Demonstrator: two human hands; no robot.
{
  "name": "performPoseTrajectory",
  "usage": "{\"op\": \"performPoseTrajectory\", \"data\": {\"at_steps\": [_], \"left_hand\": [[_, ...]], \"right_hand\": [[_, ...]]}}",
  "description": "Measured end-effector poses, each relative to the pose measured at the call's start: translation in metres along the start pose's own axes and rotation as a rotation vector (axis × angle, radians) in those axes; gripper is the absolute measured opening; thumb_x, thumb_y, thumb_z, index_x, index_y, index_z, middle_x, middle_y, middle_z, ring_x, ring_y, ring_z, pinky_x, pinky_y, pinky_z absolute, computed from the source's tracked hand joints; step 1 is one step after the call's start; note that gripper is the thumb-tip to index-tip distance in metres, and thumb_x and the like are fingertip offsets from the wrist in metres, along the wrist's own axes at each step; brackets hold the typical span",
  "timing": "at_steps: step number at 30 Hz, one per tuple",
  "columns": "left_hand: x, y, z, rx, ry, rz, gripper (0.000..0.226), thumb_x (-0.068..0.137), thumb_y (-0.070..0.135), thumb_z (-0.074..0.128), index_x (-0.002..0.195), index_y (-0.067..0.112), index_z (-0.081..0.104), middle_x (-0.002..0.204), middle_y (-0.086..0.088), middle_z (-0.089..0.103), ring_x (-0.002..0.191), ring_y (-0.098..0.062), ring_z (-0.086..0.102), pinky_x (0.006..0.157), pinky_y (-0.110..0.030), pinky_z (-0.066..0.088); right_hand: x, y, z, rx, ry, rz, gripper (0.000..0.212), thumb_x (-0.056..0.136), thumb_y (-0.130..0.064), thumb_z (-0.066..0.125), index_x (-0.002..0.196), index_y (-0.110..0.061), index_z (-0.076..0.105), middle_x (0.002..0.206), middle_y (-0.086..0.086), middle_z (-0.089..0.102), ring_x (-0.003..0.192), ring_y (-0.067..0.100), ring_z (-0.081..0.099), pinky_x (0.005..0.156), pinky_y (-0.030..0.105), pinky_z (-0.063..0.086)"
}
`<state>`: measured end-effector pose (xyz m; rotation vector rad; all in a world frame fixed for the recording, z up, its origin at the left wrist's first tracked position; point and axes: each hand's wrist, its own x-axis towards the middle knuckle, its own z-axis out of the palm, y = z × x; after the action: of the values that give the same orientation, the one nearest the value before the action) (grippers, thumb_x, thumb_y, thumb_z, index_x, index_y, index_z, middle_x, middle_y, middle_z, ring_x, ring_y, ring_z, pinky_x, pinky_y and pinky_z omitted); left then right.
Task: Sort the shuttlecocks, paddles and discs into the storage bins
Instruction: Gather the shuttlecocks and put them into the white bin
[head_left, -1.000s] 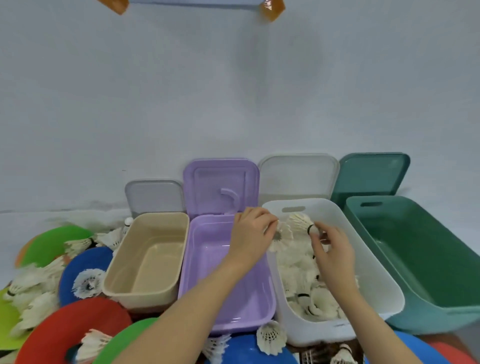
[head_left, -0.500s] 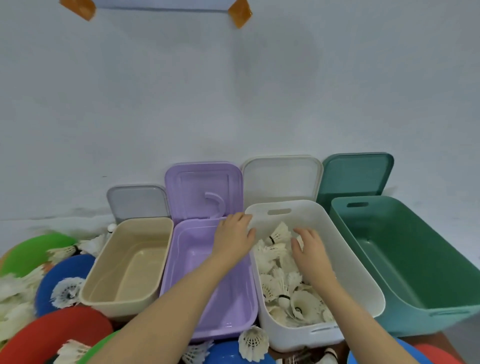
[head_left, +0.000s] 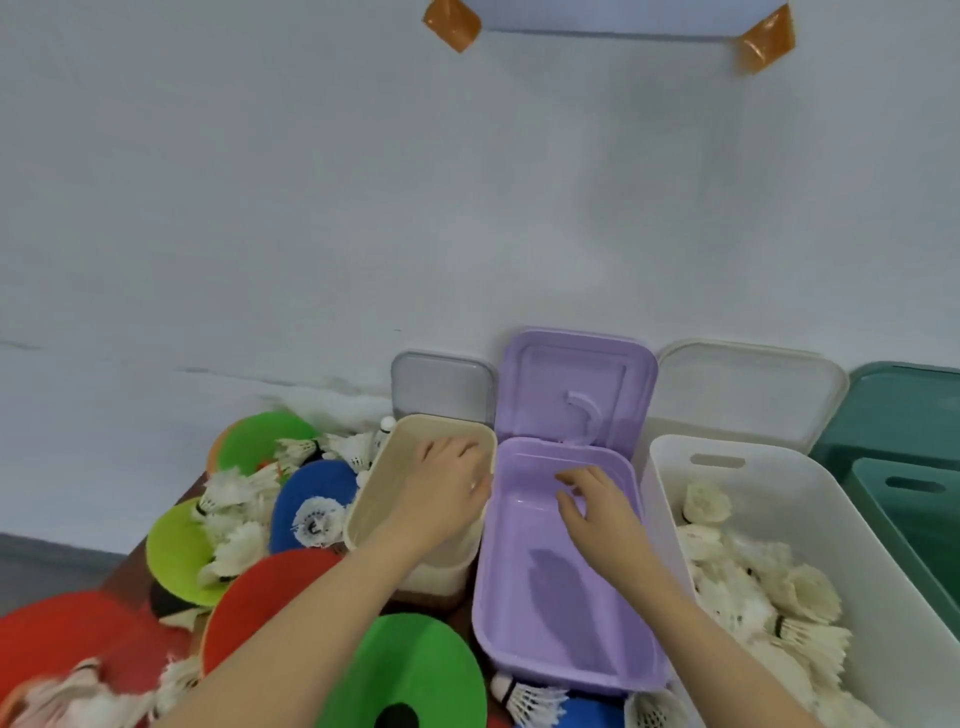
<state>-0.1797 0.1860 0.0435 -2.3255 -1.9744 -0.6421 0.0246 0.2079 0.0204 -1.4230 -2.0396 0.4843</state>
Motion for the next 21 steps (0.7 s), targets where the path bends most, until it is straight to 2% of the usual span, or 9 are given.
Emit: {"op": "performPoseTrajectory", "data": {"at_steps": [3, 8, 10, 13, 15, 17, 19, 21], "left_hand": [[-0.018, -0.048, -0.010, -0.005, 0.007, -0.088, 0.045, 0.089, 0.040, 0.035, 0.127, 0.024, 0.054, 0.133, 0.006, 0.050, 0.124, -0.016, 0.041, 0.097, -0.030, 0.016], [-0.044, -0.125, -0.017, -0.024, -0.035, -0.219, 0.044, 0.087, 0.039, 0.038, 0.123, 0.023, 0.058, 0.129, 0.005, 0.053, 0.123, -0.019, 0.041, 0.097, -0.035, 0.021], [-0.055, -0.153, -0.020, -0.036, -0.033, -0.269, 0.047, 0.084, 0.040, 0.037, 0.122, 0.022, 0.060, 0.128, 0.005, 0.053, 0.123, -0.021, 0.041, 0.096, -0.036, 0.022], [-0.074, -0.195, -0.020, -0.012, -0.082, -0.320, 0.036, 0.095, 0.035, 0.043, 0.128, 0.025, 0.053, 0.134, 0.009, 0.046, 0.128, -0.016, 0.034, 0.098, -0.033, 0.016], [-0.088, -0.218, -0.022, -0.013, -0.099, -0.354, 0.036, 0.095, 0.037, 0.041, 0.128, 0.028, 0.052, 0.134, 0.010, 0.046, 0.128, -0.015, 0.033, 0.099, -0.033, 0.015], [-0.100, -0.236, -0.025, -0.016, -0.129, -0.395, 0.047, 0.088, 0.046, 0.032, 0.127, 0.030, 0.052, 0.133, 0.011, 0.048, 0.126, -0.015, 0.035, 0.099, -0.033, 0.016], [-0.112, -0.252, -0.025, -0.013, -0.198, -0.402, 0.056, 0.083, 0.053, 0.028, 0.130, 0.031, 0.049, 0.135, 0.011, 0.046, 0.127, -0.014, 0.035, 0.101, -0.033, 0.016], [-0.122, -0.262, -0.025, -0.026, -0.272, -0.377, 0.056, 0.086, 0.058, 0.036, 0.134, 0.031, 0.044, 0.139, 0.010, 0.042, 0.129, -0.013, 0.034, 0.104, -0.035, 0.017]], "right_hand": [[0.011, -0.033, 0.031, 0.029, -0.066, -0.037, 0.027, 0.092, -0.017, 0.054, 0.118, -0.012, 0.059, 0.114, 0.002, 0.058, 0.105, 0.018, 0.055, 0.084, 0.024, 0.040], [0.029, -0.085, 0.086, 0.034, -0.132, -0.112, 0.024, 0.088, -0.019, 0.060, 0.110, -0.011, 0.063, 0.106, 0.004, 0.063, 0.100, 0.019, 0.057, 0.084, 0.024, 0.039], [0.036, -0.103, 0.109, 0.028, -0.179, -0.153, 0.027, 0.086, -0.025, 0.057, 0.108, -0.011, 0.065, 0.105, 0.003, 0.065, 0.099, 0.019, 0.058, 0.086, 0.027, 0.041], [0.043, -0.127, 0.146, -0.007, -0.245, -0.197, 0.036, 0.081, -0.035, 0.048, 0.108, -0.018, 0.065, 0.104, -0.002, 0.066, 0.100, 0.019, 0.059, 0.089, 0.037, 0.043], [0.047, -0.143, 0.172, -0.038, -0.292, -0.224, 0.037, 0.085, -0.040, 0.047, 0.115, -0.024, 0.061, 0.112, -0.007, 0.064, 0.108, 0.016, 0.054, 0.097, 0.041, 0.038], [0.050, -0.160, 0.194, -0.094, -0.381, -0.216, 0.043, 0.088, -0.043, 0.051, 0.128, -0.027, 0.052, 0.129, -0.009, 0.055, 0.122, 0.012, 0.044, 0.106, 0.039, 0.025], [0.053, -0.174, 0.213, -0.245, -0.474, -0.212, 0.058, 0.086, -0.046, 0.054, 0.139, -0.028, 0.038, 0.142, -0.009, 0.042, 0.132, 0.014, 0.032, 0.107, 0.037, 0.014], [0.055, -0.181, 0.230, -0.406, -0.527, -0.229, 0.073, 0.082, -0.053, 0.054, 0.144, -0.028, 0.027, 0.146, -0.004, 0.035, 0.136, 0.018, 0.027, 0.109, 0.040, 0.010]]}}
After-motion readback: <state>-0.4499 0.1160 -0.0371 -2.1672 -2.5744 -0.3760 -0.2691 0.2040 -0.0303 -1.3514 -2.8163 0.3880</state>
